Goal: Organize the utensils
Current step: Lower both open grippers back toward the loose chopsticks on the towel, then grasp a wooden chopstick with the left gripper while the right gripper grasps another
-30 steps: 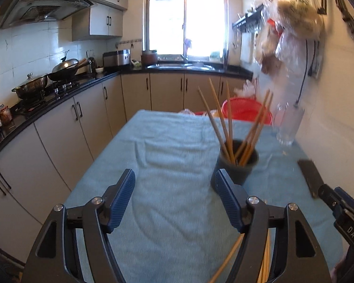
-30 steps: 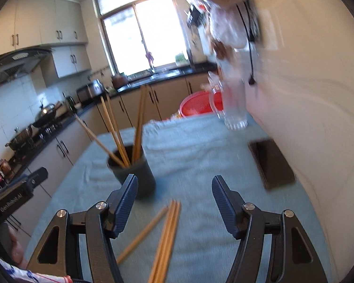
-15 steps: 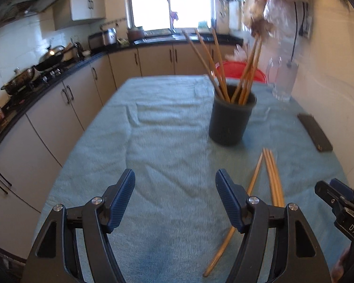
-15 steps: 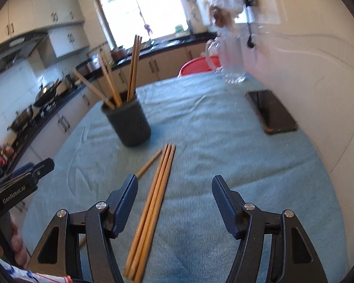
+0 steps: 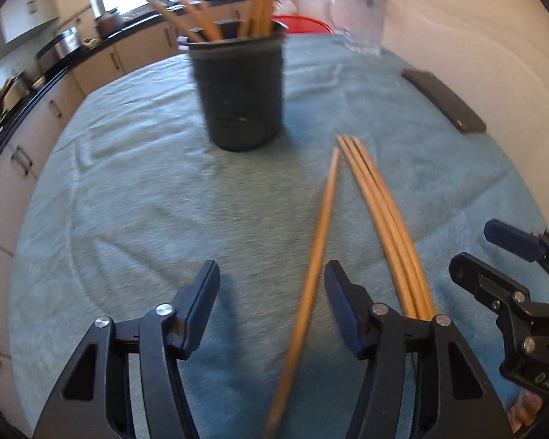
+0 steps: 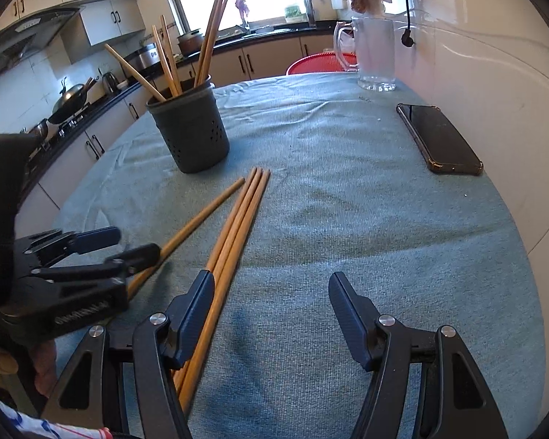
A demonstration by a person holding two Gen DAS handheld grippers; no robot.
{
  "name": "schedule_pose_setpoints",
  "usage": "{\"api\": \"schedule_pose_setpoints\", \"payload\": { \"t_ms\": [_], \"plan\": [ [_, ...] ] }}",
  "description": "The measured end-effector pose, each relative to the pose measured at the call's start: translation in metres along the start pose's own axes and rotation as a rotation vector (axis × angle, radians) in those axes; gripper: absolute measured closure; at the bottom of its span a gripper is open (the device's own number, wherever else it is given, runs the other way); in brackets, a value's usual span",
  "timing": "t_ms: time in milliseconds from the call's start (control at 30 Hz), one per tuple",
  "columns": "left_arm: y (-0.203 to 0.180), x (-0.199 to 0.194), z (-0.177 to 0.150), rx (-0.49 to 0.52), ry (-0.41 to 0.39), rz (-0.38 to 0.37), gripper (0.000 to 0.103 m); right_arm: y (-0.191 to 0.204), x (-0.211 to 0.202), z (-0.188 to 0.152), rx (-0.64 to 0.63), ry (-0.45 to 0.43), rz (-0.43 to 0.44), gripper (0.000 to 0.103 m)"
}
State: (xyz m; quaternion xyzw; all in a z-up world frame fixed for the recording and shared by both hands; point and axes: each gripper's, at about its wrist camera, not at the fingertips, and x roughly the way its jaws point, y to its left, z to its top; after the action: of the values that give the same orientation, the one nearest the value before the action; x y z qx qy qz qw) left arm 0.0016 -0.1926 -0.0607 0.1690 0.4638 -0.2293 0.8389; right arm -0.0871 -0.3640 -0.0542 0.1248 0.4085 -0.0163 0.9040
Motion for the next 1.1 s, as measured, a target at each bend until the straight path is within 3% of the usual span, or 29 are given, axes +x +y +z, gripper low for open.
{"api": "schedule_pose_setpoints", "payload": {
  "t_ms": [100,133,167,333,467,733,933,1100],
  "plan": [
    [-0.004,0.006,0.004,-0.007,0.023,-0.021,0.077,0.000,0.003,0.000,-0.012,0.011,-0.001,0.034],
    [-0.003,0.007,0.005,-0.022,0.030,-0.026,0.090,0.001,0.004,0.000,-0.016,0.015,0.000,0.036],
    [-0.001,0.005,0.005,-0.038,0.033,-0.022,0.094,0.001,0.006,0.001,-0.019,0.018,0.002,0.037],
    [0.027,0.000,-0.001,-0.225,0.065,-0.022,0.096,0.009,0.016,0.006,-0.045,0.047,0.027,0.055],
    [0.044,-0.009,-0.016,-0.338,0.073,-0.053,0.096,0.018,0.030,0.010,-0.098,0.076,-0.003,0.062],
    [0.051,-0.019,-0.029,-0.369,0.034,-0.074,0.095,0.038,0.039,0.021,-0.187,0.113,-0.106,0.062],
    [0.052,-0.026,-0.038,-0.385,0.030,-0.085,0.095,0.051,0.049,0.033,-0.243,0.200,-0.202,0.062],
    [0.058,-0.027,-0.045,-0.412,0.022,-0.103,0.095,0.046,0.048,0.037,-0.243,0.308,-0.147,0.062]
  ]
}}
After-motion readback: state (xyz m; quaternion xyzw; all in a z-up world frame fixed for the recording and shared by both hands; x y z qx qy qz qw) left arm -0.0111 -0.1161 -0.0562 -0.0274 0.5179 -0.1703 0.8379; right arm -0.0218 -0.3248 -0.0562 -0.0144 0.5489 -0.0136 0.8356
